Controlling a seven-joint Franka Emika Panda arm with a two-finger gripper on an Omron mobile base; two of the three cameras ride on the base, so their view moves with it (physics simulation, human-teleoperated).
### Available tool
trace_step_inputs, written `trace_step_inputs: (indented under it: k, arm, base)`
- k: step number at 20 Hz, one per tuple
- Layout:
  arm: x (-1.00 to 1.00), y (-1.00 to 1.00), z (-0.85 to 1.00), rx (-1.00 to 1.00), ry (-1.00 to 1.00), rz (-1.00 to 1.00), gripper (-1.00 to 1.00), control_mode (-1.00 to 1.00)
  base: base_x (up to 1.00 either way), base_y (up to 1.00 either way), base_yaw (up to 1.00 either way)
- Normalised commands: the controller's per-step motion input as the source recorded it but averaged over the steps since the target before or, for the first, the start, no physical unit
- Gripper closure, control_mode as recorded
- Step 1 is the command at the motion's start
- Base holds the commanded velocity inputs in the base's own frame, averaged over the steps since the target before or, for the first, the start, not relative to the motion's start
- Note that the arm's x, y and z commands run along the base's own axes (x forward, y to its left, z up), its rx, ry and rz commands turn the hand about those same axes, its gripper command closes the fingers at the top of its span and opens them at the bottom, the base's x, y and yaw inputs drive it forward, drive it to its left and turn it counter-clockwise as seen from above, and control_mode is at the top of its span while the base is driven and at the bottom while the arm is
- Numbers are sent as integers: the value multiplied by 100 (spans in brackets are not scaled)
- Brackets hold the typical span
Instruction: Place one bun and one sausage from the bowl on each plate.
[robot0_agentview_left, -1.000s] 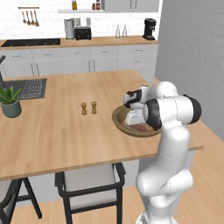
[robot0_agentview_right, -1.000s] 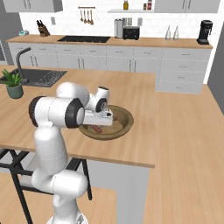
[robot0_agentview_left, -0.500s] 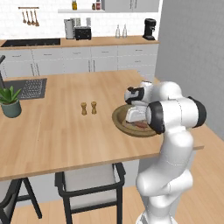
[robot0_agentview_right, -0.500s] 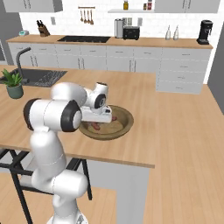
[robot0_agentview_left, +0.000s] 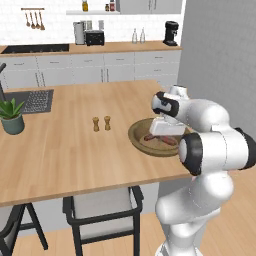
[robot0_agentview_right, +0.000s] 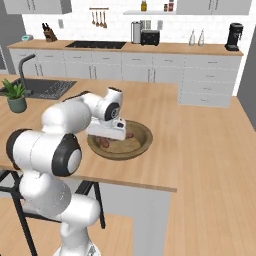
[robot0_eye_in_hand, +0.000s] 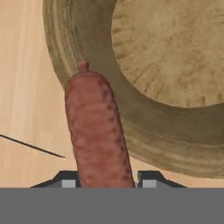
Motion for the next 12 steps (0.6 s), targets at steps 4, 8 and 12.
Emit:
trace_step_inputs:
  k: [4, 8, 12]
  arm:
    - [-64, 4, 26, -10, 0, -21, 100, -100]
    - [-23, 0, 51, -6, 0, -19, 100, -100]
    - [-17, 0, 36, -2, 0, -12, 100, -100]
  base:
    - [0, 0, 0]
    - [0, 0, 0]
    - [0, 0, 0]
